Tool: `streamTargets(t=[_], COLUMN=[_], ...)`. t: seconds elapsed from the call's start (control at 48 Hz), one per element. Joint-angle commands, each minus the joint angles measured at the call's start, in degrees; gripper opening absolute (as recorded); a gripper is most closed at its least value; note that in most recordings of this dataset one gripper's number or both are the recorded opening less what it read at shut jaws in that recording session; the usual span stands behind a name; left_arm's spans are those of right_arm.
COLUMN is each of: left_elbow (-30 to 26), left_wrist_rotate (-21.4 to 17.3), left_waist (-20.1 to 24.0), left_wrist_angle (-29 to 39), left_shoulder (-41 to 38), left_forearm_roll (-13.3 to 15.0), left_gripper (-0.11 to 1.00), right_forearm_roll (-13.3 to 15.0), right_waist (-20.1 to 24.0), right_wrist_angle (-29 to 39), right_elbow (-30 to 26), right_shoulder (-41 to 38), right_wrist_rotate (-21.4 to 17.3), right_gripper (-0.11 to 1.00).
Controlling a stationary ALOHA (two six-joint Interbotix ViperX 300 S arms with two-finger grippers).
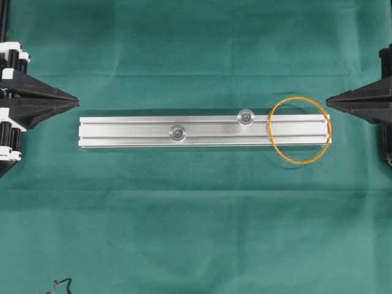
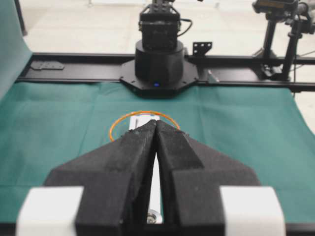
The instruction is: Hook the rubber onto the shaft.
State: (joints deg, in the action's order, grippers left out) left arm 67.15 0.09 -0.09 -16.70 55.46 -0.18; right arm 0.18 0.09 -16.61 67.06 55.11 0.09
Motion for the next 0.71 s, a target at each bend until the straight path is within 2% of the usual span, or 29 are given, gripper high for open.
streamTargets(t=[0.0,0.187,0.687], left_elbow=[-1.8,-2.5,-3.6], left_wrist_rotate=[-0.1,-0.2,-0.2], left_waist=[0.3,0.3,0.2], left_wrist_angle=[2.1,4.8,6.2], left_shoulder=[-0.4,-0.2,-0.1], left_forearm_roll=[-1.7,-1.7,-1.7], left_gripper=[0.00,0.00,0.00], right_forearm_roll=[-0.1,-0.1,0.0], right_waist=[0.0,0.0,0.0], right_wrist_angle=[0.1,5.1,10.4], right_elbow=[-0.9,-2.7,-4.7], right_shoulder=[-0.5,-1.2,-0.6], right_wrist_rotate=[-0.2,-0.3,-0.3], right_gripper=[0.03,0.03,0.03])
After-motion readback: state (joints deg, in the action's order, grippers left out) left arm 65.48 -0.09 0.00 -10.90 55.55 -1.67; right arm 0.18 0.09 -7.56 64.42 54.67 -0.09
